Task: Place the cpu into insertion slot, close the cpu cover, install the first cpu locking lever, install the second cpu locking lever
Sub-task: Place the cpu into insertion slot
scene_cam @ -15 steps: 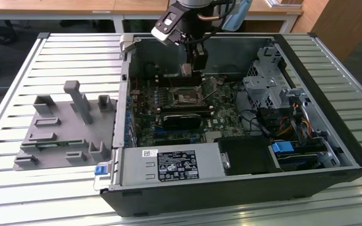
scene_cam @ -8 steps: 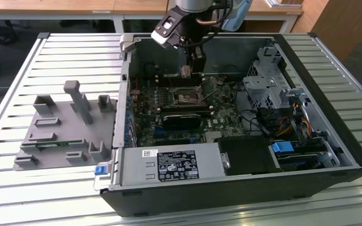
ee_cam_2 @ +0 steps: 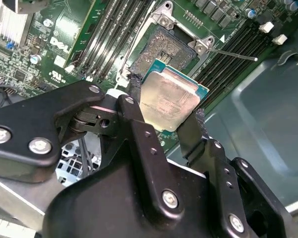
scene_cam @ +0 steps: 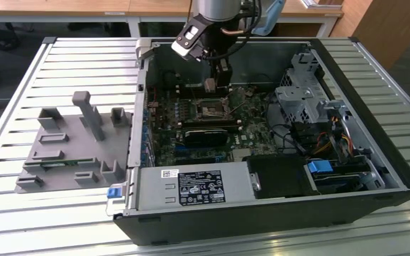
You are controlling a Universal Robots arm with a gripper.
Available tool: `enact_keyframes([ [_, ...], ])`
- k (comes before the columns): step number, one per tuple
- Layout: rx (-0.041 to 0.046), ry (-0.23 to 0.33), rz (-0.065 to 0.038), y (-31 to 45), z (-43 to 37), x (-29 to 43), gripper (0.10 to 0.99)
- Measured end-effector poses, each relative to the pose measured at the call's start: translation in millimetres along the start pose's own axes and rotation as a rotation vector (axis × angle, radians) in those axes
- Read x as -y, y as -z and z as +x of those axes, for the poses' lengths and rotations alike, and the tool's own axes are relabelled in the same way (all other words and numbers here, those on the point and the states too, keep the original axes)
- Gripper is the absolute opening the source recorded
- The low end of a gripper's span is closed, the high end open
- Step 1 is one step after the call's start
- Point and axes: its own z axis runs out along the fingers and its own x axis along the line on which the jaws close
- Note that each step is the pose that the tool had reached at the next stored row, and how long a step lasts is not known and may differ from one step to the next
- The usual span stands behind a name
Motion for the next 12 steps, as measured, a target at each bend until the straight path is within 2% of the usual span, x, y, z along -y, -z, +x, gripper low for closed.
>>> enact_keyframes([
  [12, 0.0016, -0.018, 0.001, -22.3, 2.4, 1.7, 0.541],
])
